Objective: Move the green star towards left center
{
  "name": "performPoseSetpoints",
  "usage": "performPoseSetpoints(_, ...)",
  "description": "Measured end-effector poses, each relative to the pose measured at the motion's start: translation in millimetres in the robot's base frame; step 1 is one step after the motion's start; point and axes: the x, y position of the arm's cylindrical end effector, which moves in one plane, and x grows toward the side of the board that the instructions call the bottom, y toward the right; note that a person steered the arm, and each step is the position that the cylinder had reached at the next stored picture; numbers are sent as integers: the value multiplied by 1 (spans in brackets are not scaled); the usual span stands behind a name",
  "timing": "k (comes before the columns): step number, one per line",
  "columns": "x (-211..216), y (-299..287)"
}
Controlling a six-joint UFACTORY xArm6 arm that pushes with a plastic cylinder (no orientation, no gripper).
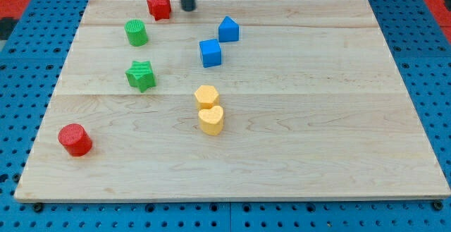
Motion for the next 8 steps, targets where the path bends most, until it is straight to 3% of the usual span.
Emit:
performPoseSetpoints(2,71,23)
performPoseSetpoints(4,106,26)
performPoseSetpoints(5,145,31)
performPoseSetpoints(8,133,-3)
